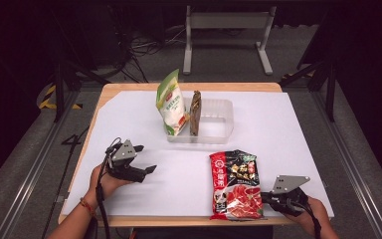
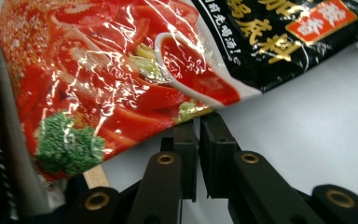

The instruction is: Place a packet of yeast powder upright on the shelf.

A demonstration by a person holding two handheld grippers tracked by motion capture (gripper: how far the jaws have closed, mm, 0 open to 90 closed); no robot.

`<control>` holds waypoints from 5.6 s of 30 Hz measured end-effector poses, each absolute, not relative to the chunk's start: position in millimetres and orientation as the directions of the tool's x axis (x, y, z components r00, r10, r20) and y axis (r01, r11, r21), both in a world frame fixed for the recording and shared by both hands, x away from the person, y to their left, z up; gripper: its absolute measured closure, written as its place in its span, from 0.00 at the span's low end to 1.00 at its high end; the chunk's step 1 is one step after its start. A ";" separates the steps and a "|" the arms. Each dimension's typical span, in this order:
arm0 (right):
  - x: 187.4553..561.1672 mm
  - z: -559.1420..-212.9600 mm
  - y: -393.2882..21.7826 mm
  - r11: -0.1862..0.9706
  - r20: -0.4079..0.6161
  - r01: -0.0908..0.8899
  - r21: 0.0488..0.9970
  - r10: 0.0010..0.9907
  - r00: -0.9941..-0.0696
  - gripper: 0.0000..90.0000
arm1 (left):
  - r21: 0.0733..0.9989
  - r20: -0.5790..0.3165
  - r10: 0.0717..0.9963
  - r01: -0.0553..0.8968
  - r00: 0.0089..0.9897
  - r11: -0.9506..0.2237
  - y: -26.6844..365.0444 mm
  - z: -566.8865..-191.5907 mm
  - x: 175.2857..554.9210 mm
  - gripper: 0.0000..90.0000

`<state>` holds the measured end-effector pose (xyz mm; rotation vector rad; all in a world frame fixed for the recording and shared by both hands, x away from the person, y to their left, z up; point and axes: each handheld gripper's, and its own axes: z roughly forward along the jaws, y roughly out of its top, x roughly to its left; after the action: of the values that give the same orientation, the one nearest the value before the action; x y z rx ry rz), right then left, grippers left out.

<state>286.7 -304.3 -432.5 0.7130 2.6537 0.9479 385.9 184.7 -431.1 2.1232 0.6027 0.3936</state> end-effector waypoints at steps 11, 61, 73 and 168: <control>283.4 -432.4 -281.6 0.702 -0.076 0.325 0.634 0.475 -0.877 0.89 | 0.816 0.055 0.546 0.278 0.836 -0.507 183.1 -432.2 386.2 0.18; 410.6 -434.4 -271.4 0.436 0.240 0.613 0.659 0.651 -0.721 0.29 | 0.824 0.098 0.544 0.238 0.833 -0.513 180.8 -432.2 382.0 0.17; 411.3 -438.0 -278.8 0.357 0.315 0.626 0.693 0.632 -0.708 0.67 | 0.816 0.109 0.544 0.238 0.832 -0.528 180.9 -433.2 381.9 0.17; 352.4 -289.7 -270.7 0.249 0.035 0.226 0.942 0.596 -0.802 0.99 | 0.842 0.085 0.561 0.241 0.823 -0.483 188.2 -433.3 386.7 0.19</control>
<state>352.4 -270.7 -289.7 0.7571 2.1972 1.5700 386.7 188.2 -433.3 2.0837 0.5889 0.4396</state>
